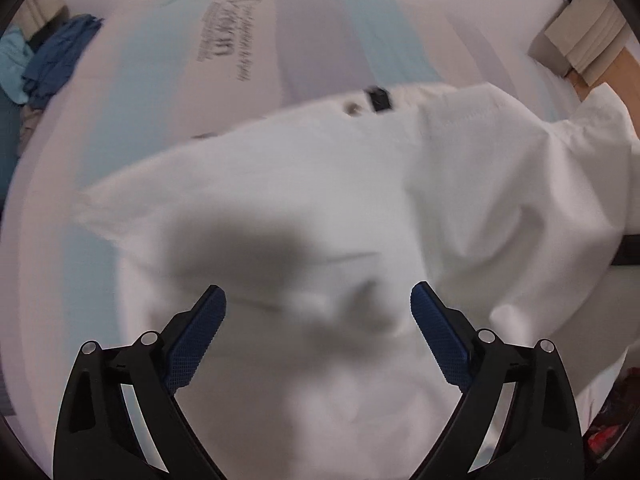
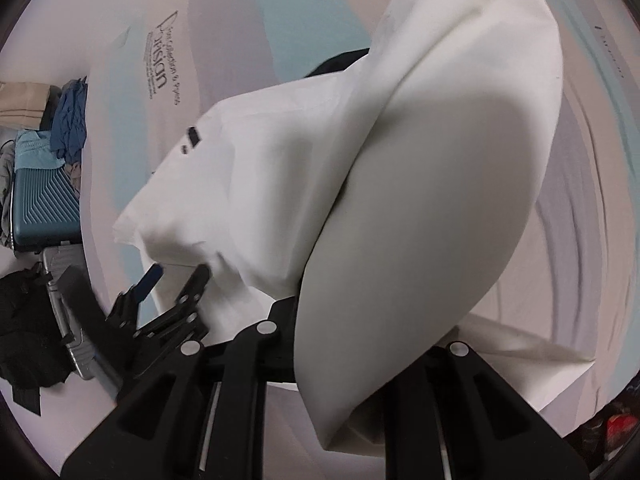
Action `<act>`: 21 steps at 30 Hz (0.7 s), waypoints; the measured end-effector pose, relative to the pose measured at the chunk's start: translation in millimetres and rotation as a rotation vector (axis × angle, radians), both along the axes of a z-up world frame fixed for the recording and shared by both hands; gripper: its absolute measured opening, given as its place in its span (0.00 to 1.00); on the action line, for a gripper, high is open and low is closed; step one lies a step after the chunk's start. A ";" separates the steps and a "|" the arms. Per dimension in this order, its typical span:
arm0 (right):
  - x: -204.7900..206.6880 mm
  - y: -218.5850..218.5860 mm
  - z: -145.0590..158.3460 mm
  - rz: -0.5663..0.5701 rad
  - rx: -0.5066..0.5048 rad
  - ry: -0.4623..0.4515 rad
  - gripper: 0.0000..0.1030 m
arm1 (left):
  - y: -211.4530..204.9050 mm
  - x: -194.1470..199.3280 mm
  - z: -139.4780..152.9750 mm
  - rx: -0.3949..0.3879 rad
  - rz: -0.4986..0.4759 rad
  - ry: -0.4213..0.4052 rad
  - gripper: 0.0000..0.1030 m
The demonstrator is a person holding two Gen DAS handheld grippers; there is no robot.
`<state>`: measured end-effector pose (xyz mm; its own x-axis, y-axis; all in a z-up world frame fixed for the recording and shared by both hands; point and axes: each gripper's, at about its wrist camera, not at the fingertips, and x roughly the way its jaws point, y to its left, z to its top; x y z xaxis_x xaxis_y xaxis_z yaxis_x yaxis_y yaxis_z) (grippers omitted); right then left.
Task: Fold large clothes
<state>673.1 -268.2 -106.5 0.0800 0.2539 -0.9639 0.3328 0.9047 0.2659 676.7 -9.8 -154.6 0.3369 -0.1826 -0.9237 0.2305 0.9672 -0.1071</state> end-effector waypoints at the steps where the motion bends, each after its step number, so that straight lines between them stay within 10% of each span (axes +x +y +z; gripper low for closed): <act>1: -2.7 11.0 4.3 -0.011 -0.012 -0.010 0.13 | 15.4 -2.9 6.2 0.009 0.007 -0.005 0.89; 21: -12.3 242.9 2.3 0.000 -0.278 -0.203 0.14 | 218.9 -64.9 22.0 0.007 0.162 -0.036 0.89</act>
